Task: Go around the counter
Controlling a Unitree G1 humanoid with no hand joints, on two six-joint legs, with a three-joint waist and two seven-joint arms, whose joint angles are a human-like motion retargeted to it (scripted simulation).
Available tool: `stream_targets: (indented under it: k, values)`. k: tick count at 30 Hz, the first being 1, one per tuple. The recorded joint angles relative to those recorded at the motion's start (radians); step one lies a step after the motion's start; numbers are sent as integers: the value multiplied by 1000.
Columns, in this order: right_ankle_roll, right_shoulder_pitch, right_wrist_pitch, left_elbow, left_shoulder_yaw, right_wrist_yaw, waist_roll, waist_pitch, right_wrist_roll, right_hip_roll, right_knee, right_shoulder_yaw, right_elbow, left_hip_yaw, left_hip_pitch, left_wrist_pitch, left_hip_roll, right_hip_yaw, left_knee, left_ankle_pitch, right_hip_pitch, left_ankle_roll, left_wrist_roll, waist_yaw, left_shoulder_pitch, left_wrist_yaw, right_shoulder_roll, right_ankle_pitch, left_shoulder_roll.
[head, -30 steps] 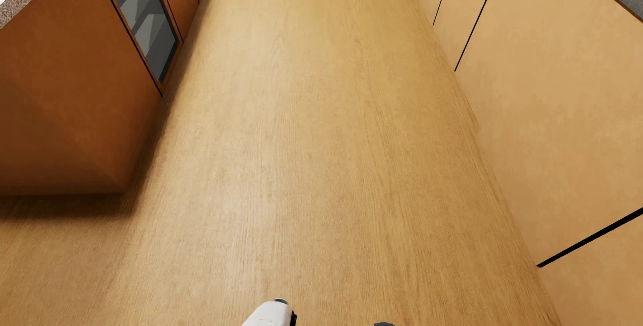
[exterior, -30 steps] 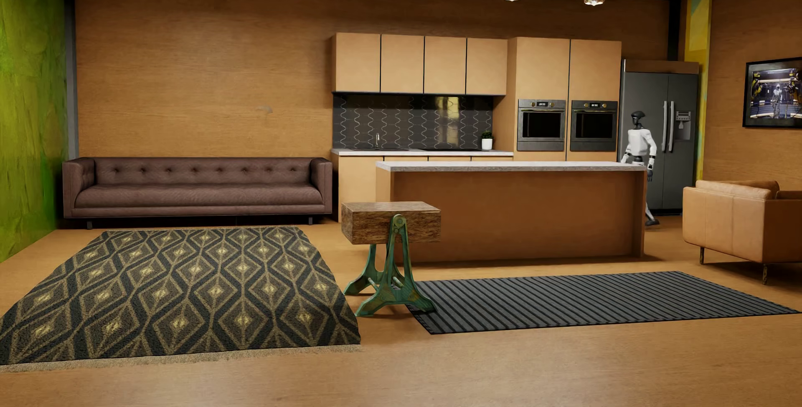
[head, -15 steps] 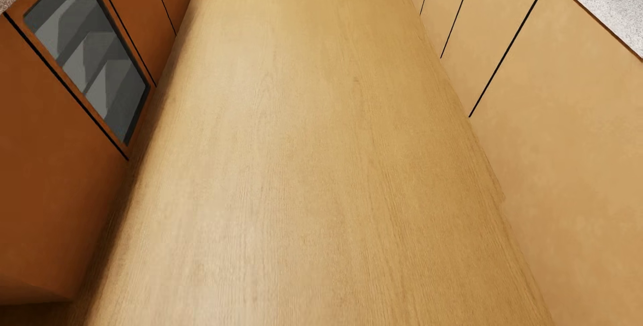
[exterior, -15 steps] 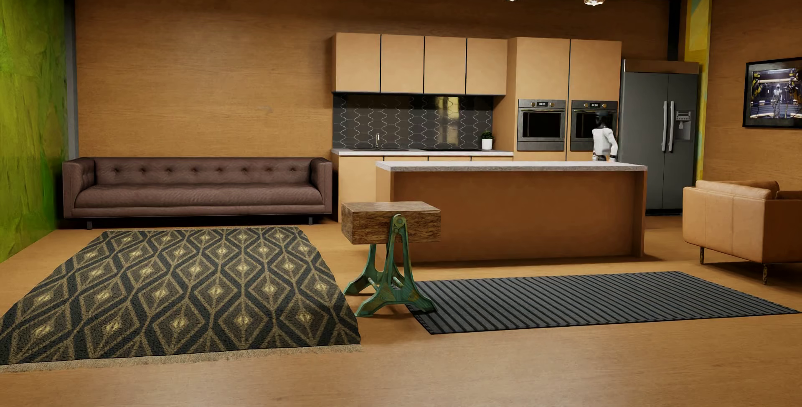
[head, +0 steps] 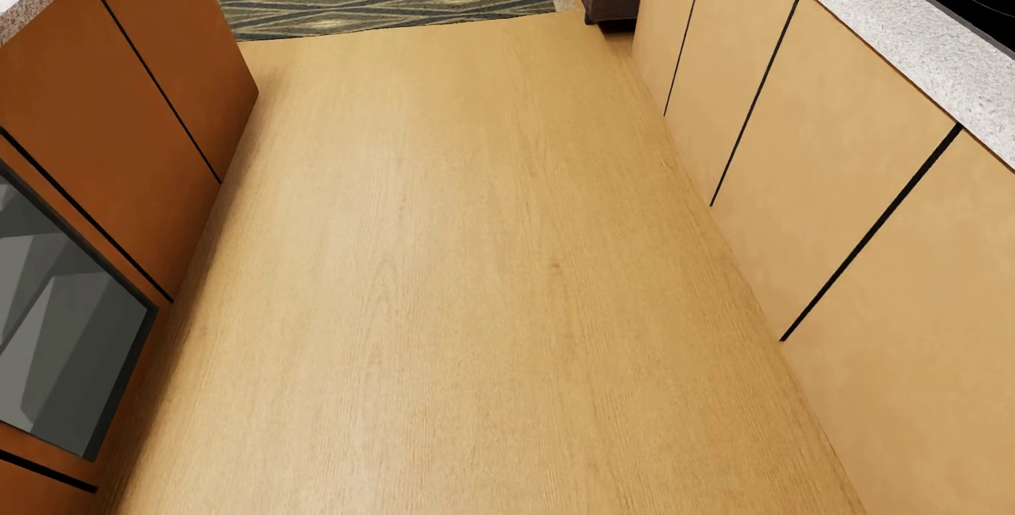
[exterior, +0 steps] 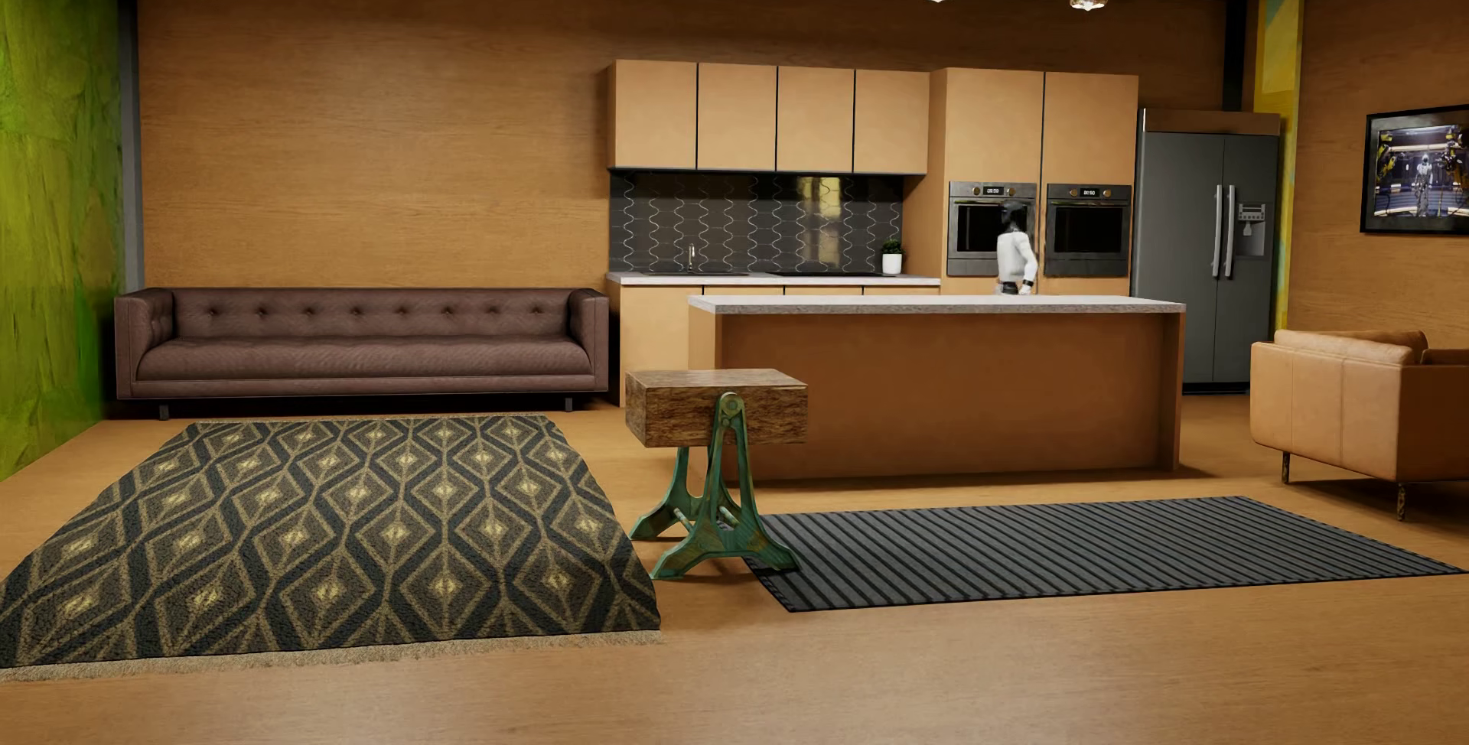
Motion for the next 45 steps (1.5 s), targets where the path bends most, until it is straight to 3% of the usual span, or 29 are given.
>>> stream_targets:
  k: [2, 4, 7, 8, 10, 11, 12, 13, 15, 18, 19, 20, 22, 23, 25, 26, 27, 28, 30, 32, 34, 36, 37, 38, 39, 40, 42, 44, 45]
  values:
    - [0, -23, 0, 11, 5, 0, -42, 16, 0, -42, -108, -7, -116, 0, -114, 0, -16, 0, -227, -10, 216, 0, 0, 113, 26, 0, -35, -152, 10]
    - [0, -69, 0, 8, 21, 0, -53, 10, 0, -68, -170, -44, -186, 0, -208, 0, 7, 0, -550, 41, 369, 0, 0, 185, 47, 0, -59, -310, 14]
    - [0, -129, 0, 39, 16, 0, -50, -25, 0, -103, -174, -89, -233, 0, -289, 0, 47, 0, -999, 265, 513, 0, 0, 240, 63, 0, -73, -380, 10]
    - [0, -127, 0, 53, 16, 0, -58, -22, 0, -140, -147, -119, -241, 0, -312, 0, 49, 0, -770, 105, 555, 0, 0, 265, 69, 0, -67, -333, 7]
    - [0, -83, 0, 114, 0, 0, -85, -48, 0, -209, 26, -138, -199, 0, -354, 0, 10, 0, -553, 108, 557, 0, 0, 277, 78, 0, -33, -76, -3]
    - [0, -63, 0, 147, -2, 0, -102, -47, 0, -231, 198, -143, -142, 0, -332, 0, -34, 0, -471, 93, 506, 0, 0, 261, 74, 0, -9, 110, -6]
    - [0, -43, 0, 147, 14, 0, -109, -32, 0, -242, 424, -141, -106, 0, -270, 0, -85, 0, -446, 42, 413, 0, 0, 240, 68, 0, -2, 220, -11]
    - [0, -34, 0, 121, 30, 0, -114, -14, 0, -243, 637, -107, -77, 0, -182, 0, -138, 0, -471, 1, 300, 0, 0, 208, 67, 0, 2, 208, -15]
    - [0, -8, 0, 54, 30, 0, -74, 4, 0, -173, 784, -81, -42, 0, 15, 0, -151, 0, -572, -22, 89, 0, 0, 92, 46, 0, 23, 84, -13]
    - [0, 61, 0, -91, 61, 0, -27, 5, 0, -116, 357, -27, -3, 0, 290, 0, -133, 0, -748, -41, -157, 0, 0, -62, 19, 0, 25, 217, 6]
    - [0, 84, 0, -127, 71, 0, -16, 7, 0, -117, 153, -23, 0, 0, 377, 0, -118, 0, -786, -66, -193, 0, 0, -109, 4, 0, 22, 210, 11]
    - [0, 95, 0, -155, 86, 0, -23, -3, 0, -135, -15, -19, 0, 0, 430, 0, -121, 0, -805, -96, -242, 0, 0, -137, -23, 0, 22, 86, 21]
    - [0, 113, 0, -178, 120, 0, -28, -15, 0, -179, -131, 2, -2, 0, 508, 0, -102, 0, -785, -129, -310, 0, 0, -191, -69, 0, 15, -291, 33]
    - [0, 124, 0, -169, 138, 0, -19, -11, 0, -189, -124, 11, -5, 0, 548, 0, -78, 0, -761, -97, -334, 0, 0, -218, -79, 0, 9, -259, 30]
    - [0, 138, 0, -127, 166, 0, 23, -27, 0, -139, -6, 17, 14, 0, 562, 0, -5, 0, -614, 129, -386, 0, 0, -228, -58, 0, 8, 122, 14]
    - [0, 134, 0, -83, 146, 0, 54, -36, 0, -93, 70, 10, 36, 0, 500, 0, 26, 0, -453, 288, -385, 0, 0, -206, -41, 0, 6, 229, 7]
    - [0, 119, 0, -43, 111, 0, 76, -39, 0, -52, 121, -10, 56, 0, 396, 0, 40, 0, -250, 363, -353, 0, 0, -177, -23, 0, 1, 233, 6]
    - [0, 96, 0, -38, 93, 0, 91, -31, 0, -10, 122, -45, 61, 0, 274, 0, 46, 0, -55, 301, -287, 0, 0, -138, -2, 0, 1, 194, 8]
    - [0, 44, 0, -24, 43, 0, 80, -9, 0, 10, 23, -72, 36, 0, 65, 0, 2, 0, 107, 60, -65, 0, 0, -21, 34, 0, -9, 58, 16]
    - [0, 19, 0, 19, 29, 0, 49, 5, 0, -17, -103, -99, -84, 0, -89, 0, -45, 0, -45, 12, 171, 0, 0, 111, 86, 0, -41, -97, 29]
    - [0, -16, 0, 56, 28, 0, 31, -5, 0, -55, -181, -150, -186, 0, -203, 0, -41, 0, -369, 45, 364, 0, 0, 207, 134, 0, -59, -301, 45]
    - [0, -74, 0, 109, 24, 0, 37, -38, 0, -68, -169, -193, -262, 0, -257, 0, -14, 0, -738, 121, 471, 0, 0, 264, 164, 0, -71, -419, 55]
    - [0, -98, 0, 134, 20, 0, 43, -54, 0, -71, -175, -217, -284, 0, -275, 0, -9, 0, -959, 362, 504, 0, 0, 273, 176, 0, -74, -421, 55]
    - [0, -109, 0, 160, 20, 0, 49, -60, 0, -78, -173, -236, -296, 0, -305, 0, -14, 0, -1011, 440, 532, 0, 0, 269, 185, 0, -72, -373, 55]
    - [0, -100, 0, 190, 10, 0, 48, -51, 0, -99, -124, -257, -294, 0, -329, 0, -32, 0, -738, 121, 560, 0, 0, 261, 188, 0, -65, -276, 55]
    - [0, -81, 0, 212, 8, 0, 40, -49, 0, -133, 3, -272, -263, 0, -352, 0, -53, 0, -612, 19, 546, 0, 0, 249, 186, 0, -48, -139, 54]
    - [0, -46, 0, 222, -6, 0, 32, -22, 0, -194, 467, -248, -122, 0, -307, 0, -136, 0, -433, -28, 394, 0, 0, 210, 146, 0, -23, 46, 47]
    - [0, -21, 0, 117, -24, 0, 64, -8, 0, -183, 888, -141, -8, 0, -140, 0, -218, 0, -512, -26, 136, 0, 0, 128, 99, 0, -33, -2, 35]
    - [0, 13, 0, 43, -6, 0, 87, -6, 0, -163, 931, -108, 27, 0, -27, 0, -234, 0, -584, 10, 28, 0, 0, 65, 86, 0, -33, 1, 27]
